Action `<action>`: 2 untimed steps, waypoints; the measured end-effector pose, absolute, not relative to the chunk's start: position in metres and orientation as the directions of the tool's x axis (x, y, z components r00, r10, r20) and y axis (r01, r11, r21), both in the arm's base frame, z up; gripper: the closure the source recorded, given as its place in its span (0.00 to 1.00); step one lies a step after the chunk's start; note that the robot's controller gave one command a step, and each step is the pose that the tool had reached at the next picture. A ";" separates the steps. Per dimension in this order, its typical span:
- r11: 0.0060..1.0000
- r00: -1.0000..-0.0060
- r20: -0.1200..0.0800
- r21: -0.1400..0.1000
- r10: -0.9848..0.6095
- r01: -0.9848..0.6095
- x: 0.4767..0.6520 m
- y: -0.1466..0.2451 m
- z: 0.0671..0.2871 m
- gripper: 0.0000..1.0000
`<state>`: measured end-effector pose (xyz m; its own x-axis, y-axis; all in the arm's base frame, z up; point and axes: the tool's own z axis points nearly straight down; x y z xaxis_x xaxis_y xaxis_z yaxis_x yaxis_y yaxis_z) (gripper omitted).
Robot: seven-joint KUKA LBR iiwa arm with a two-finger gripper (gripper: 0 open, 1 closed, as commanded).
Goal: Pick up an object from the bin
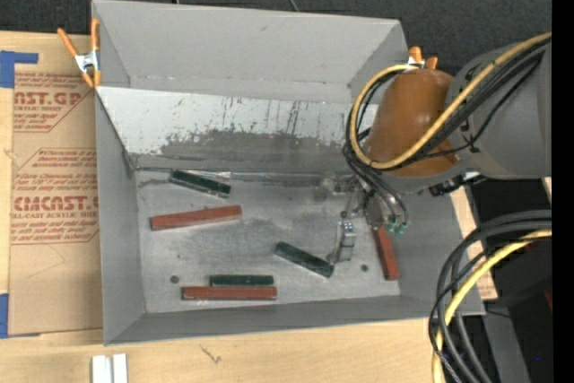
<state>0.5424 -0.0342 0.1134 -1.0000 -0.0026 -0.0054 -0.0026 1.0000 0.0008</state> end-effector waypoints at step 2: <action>0.999 -0.999 0.001 0.000 0.052 0.052 0.498 0.009 0.069 0.00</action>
Offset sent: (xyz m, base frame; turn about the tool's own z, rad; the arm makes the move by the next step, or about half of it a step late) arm 0.0000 0.0000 0.0000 0.0000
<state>0.4977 0.0092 0.0694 -0.9986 0.0520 0.0006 0.0520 0.9986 0.0005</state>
